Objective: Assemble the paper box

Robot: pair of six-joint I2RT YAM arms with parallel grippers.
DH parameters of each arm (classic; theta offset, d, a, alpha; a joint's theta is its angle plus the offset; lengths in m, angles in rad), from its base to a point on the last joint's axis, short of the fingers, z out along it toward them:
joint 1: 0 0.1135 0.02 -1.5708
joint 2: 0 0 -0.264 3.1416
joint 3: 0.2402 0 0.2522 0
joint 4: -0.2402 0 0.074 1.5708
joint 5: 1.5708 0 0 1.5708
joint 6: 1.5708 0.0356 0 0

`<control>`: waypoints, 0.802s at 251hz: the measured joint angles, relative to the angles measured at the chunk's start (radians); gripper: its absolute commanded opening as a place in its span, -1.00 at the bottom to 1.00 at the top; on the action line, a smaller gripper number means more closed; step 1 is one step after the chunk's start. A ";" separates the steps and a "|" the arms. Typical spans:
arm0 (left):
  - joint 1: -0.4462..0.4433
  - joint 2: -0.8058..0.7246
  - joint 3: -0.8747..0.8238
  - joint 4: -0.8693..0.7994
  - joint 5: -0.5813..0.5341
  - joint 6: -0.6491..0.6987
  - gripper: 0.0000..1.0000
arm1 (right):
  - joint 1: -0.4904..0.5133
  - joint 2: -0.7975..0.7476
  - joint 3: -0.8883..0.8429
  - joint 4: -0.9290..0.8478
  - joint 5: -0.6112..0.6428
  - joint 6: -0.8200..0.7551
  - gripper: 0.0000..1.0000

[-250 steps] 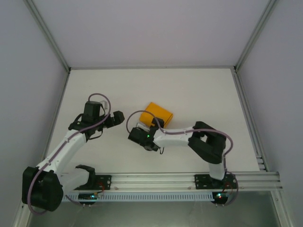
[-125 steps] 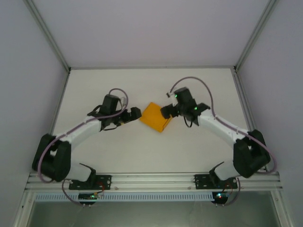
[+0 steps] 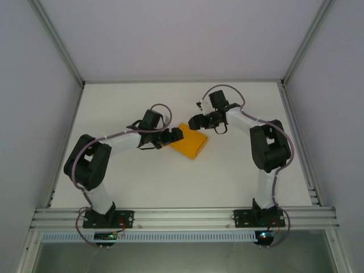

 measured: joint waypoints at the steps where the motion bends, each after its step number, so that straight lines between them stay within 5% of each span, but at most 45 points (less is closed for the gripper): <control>1: 0.000 0.000 0.000 0.000 0.000 0.000 0.68 | 0.000 0.001 0.000 0.000 -0.001 0.000 0.36; 108: -0.002 0.114 0.086 -0.021 -0.023 0.003 0.32 | 0.015 -0.005 -0.145 0.090 -0.046 0.079 -0.14; 201: 0.007 0.147 0.106 -0.016 -0.042 -0.003 -0.28 | 0.035 -0.075 -0.301 0.290 -0.009 0.236 -0.21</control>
